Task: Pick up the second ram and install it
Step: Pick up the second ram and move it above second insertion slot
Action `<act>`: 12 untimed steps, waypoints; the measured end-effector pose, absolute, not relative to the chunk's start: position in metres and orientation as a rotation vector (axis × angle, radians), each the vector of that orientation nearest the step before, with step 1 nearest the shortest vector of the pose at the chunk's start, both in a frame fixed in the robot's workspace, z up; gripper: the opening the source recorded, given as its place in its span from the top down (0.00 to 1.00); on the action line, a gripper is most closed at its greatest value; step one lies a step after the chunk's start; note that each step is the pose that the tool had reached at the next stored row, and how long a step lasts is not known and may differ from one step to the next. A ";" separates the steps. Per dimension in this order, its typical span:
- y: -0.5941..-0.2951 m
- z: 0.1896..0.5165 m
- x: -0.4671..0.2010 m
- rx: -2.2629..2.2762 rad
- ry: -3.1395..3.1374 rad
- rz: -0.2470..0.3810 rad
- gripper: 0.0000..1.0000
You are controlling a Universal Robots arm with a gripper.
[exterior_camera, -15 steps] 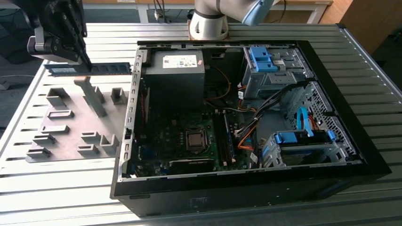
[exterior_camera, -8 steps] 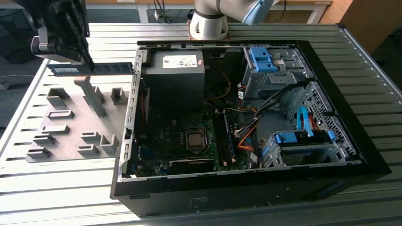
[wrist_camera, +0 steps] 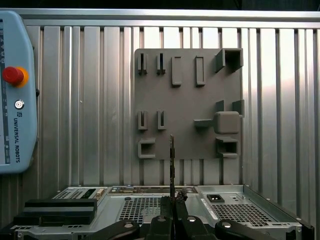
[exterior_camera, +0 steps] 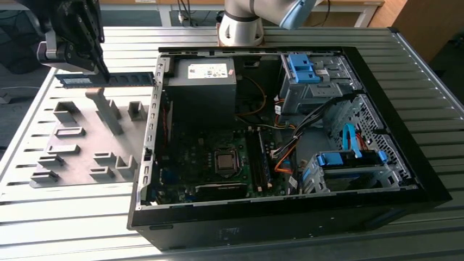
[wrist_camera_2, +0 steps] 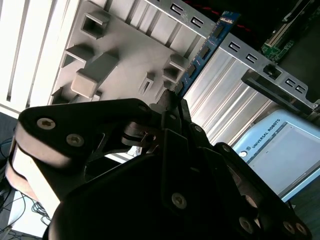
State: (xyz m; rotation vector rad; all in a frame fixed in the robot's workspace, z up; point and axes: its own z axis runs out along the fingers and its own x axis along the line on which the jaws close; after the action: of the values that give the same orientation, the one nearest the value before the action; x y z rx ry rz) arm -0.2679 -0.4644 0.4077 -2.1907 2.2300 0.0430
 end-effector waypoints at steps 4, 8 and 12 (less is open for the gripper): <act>-0.464 0.408 -0.268 -2.191 2.230 0.043 0.86; -0.464 0.408 -0.260 -2.191 2.230 0.043 0.86; -0.464 0.408 -0.249 -2.191 2.230 0.043 0.86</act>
State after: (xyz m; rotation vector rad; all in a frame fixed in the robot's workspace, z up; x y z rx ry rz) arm -0.2487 -0.4644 0.4077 -2.1907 2.2300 0.0430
